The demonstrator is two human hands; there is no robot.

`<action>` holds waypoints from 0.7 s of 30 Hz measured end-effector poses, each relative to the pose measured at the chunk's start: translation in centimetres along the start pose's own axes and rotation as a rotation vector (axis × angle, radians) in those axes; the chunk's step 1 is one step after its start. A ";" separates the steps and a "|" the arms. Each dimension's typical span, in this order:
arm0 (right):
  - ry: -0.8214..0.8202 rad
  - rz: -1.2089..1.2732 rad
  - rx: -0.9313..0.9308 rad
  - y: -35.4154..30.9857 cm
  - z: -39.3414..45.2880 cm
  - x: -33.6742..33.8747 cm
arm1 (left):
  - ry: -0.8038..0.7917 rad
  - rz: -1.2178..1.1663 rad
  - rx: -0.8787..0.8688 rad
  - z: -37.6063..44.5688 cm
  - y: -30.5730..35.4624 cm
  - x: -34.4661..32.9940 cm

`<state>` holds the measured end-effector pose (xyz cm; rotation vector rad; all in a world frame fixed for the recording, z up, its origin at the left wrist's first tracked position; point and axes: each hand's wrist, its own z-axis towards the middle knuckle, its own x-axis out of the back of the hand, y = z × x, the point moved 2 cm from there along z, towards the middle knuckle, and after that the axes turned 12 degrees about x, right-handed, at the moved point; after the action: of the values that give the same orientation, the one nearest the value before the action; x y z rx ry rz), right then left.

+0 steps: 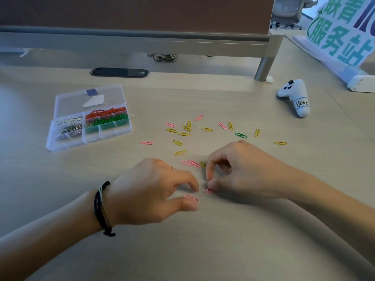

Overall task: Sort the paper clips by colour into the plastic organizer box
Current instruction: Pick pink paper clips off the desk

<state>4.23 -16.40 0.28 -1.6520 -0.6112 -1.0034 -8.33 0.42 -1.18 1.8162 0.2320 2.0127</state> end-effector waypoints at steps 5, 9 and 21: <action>-0.128 -0.585 0.178 -3.2 -0.6 0.2 | 0.019 0.353 -0.157 -0.8 0.0 -1.1; -0.191 -0.755 0.286 -4.8 -0.2 -0.9 | 0.038 0.533 -0.211 -0.5 1.3 -1.2; 0.017 0.270 0.087 -1.7 1.7 -0.7 | -0.158 -1.579 0.589 -0.2 -5.1 1.4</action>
<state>3.07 -14.19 0.41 -1.5971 -0.4013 -0.7834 -7.66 5.59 -1.98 1.1698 1.6717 0.6493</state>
